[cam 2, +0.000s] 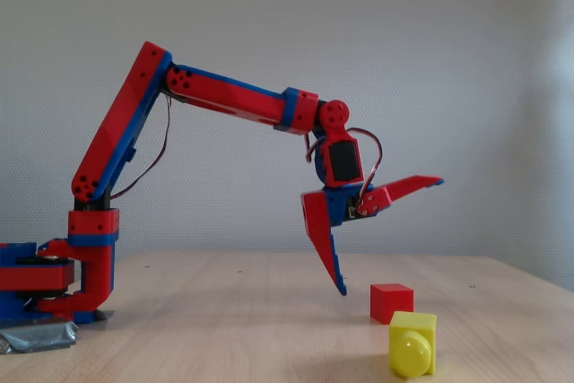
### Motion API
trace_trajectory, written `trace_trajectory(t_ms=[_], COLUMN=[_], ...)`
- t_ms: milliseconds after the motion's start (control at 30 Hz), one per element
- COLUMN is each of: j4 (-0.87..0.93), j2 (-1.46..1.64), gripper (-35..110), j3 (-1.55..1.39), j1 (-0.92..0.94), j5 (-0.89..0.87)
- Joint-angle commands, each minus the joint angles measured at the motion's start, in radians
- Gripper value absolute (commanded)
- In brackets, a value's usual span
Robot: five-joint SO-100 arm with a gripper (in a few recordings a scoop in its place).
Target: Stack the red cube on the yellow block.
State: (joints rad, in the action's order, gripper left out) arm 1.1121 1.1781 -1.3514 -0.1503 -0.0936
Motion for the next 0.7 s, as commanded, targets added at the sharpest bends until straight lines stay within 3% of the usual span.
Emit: trace_trajectory(t_ms=[0, 333, 667], j4=[0.005, -0.077, 0.029], j2=[0.031, -0.063, -0.107], gripper=[94, 93, 95], j3=[0.081, 0.107, 0.121], j1=[0.003, -0.011, 0.002], j5=[-0.002, 0.1, 0.126])
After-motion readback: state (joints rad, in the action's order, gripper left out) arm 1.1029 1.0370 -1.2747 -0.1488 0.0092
